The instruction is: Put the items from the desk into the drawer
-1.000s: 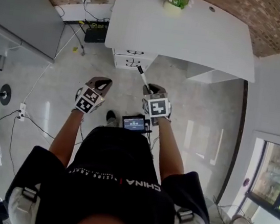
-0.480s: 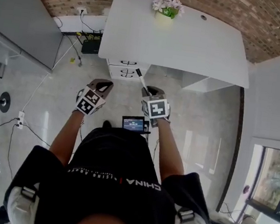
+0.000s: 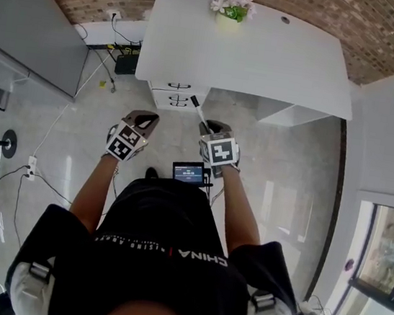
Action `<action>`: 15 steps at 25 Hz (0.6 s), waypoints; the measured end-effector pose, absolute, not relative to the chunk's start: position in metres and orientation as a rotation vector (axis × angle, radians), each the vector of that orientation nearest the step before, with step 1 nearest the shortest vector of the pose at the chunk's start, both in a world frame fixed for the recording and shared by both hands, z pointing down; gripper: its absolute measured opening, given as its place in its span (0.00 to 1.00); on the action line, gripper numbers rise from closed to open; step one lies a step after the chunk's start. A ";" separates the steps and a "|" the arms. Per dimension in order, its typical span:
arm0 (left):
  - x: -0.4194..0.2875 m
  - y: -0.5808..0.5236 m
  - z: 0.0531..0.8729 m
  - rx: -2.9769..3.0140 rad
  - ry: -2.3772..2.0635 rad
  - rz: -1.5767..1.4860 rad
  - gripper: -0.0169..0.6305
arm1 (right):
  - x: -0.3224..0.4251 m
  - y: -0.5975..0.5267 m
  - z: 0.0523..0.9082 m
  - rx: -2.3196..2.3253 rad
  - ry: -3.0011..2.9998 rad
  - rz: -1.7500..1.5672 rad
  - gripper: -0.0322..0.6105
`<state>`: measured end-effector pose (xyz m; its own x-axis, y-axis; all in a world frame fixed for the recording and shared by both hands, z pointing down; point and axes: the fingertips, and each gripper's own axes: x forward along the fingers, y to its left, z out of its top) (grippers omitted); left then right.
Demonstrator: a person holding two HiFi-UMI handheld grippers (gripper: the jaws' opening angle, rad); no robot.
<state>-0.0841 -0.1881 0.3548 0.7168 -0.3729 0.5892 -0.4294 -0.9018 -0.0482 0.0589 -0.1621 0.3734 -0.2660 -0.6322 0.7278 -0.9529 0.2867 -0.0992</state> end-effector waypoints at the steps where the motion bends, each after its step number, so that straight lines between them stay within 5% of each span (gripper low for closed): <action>1: -0.083 -0.187 0.355 2.824 -0.660 0.940 0.05 | 0.059 -0.161 0.375 1.410 -1.991 0.734 0.16; 15: -0.056 -0.183 0.367 2.787 -0.670 1.030 0.05 | 0.075 -0.151 0.380 1.311 -2.056 0.787 0.16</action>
<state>-0.0564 -0.1831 0.3668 0.6754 -0.3696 0.6382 -0.4342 -0.8988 -0.0610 0.0746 -0.1513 0.3798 -0.3559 -0.5861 0.7279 -0.9223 0.3458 -0.1725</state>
